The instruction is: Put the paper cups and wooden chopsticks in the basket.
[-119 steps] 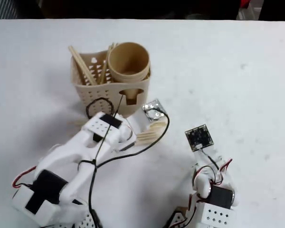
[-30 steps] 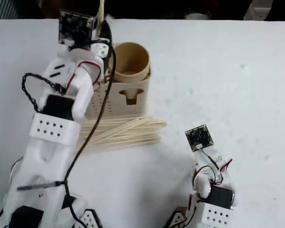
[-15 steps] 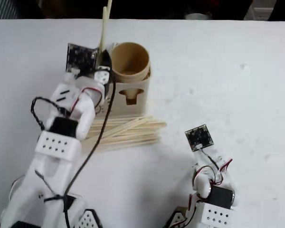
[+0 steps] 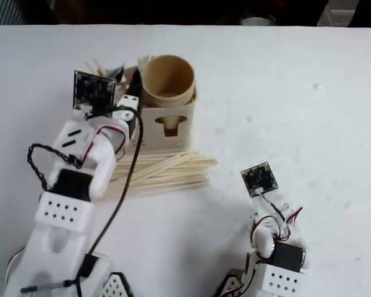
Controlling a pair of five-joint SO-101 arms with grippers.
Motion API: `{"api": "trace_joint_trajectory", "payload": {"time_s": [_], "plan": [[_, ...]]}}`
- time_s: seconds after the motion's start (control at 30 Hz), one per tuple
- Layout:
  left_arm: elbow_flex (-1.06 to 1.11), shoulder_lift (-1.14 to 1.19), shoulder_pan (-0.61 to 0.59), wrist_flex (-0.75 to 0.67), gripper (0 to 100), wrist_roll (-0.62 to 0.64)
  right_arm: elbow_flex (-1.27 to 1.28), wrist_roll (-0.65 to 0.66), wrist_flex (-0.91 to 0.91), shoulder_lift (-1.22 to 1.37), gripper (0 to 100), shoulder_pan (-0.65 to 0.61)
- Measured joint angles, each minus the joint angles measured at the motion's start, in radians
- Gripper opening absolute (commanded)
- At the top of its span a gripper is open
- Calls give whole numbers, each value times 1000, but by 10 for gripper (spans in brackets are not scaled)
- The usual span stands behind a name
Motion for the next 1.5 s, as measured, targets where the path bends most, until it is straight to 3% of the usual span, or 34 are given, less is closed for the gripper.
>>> {"api": "trace_joint_trajectory", "payload": {"time_s": [0.2,0.47,0.6,0.73,1.0,1.23,1.5], "plan": [[-15,-115,0,103,112,0,0,0,0,0,33,0],[-186,-410,3,681,112,-51,0,0,0,0,33,0],[-198,-377,71,829,114,-175,0,0,0,0,33,0],[-121,-213,196,858,116,-333,0,0,0,0,33,0],[-71,285,422,799,117,-473,0,0,0,0,33,0],[-72,609,437,660,117,-482,0,0,0,0,33,0],[-218,861,384,652,114,-482,0,0,0,0,33,0]]}}
